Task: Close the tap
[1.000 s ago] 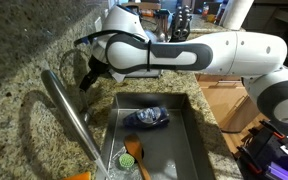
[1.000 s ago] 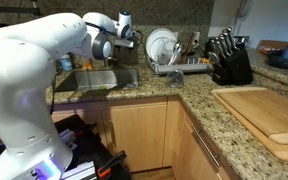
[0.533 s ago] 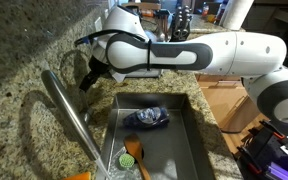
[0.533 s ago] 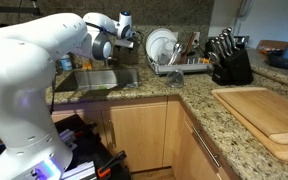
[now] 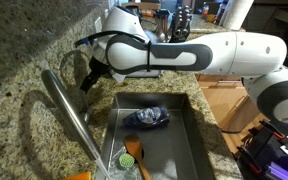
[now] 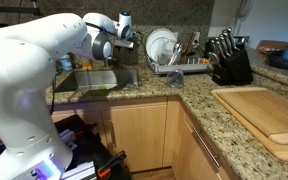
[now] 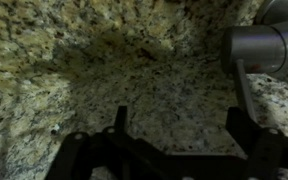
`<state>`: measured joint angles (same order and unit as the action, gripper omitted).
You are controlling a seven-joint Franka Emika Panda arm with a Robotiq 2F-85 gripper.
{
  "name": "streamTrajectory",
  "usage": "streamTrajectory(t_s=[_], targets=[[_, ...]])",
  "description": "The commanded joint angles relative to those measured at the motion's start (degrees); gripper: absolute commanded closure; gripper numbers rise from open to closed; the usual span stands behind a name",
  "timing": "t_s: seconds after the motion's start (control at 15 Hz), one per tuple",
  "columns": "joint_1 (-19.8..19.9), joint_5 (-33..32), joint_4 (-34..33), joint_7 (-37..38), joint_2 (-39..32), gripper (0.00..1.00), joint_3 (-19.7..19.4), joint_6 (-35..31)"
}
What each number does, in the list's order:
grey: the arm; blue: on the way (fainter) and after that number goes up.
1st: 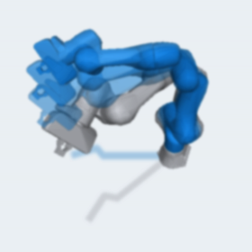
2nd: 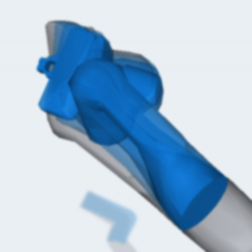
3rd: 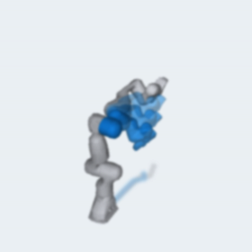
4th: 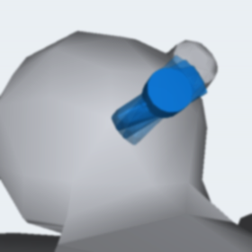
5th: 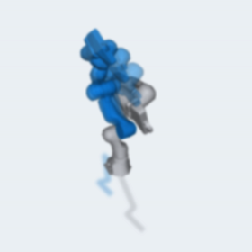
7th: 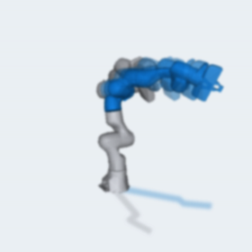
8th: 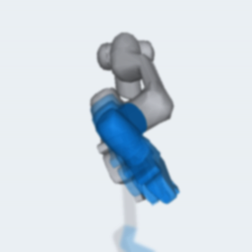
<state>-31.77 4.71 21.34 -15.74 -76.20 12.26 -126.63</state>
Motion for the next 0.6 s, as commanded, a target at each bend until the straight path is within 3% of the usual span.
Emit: streamTrajectory(t_s=[0.0, 0.2, 0.33, 0.53], targets=[[0.07, 1.56, -0.85, -1.83, -0.7, 0.0, 2.03, -2.85], [0.64, 6.32, -0.54, -4.57, -0.9, 0.0, 7.18, -9.81], [0.94, 8.44, -0.16, -5.55, -0.8, 0.0, 9.44, -10.93], [1.14, 6.77, 0.44, -4.47, -0.5, 0.0, 7.48, -8.47]])
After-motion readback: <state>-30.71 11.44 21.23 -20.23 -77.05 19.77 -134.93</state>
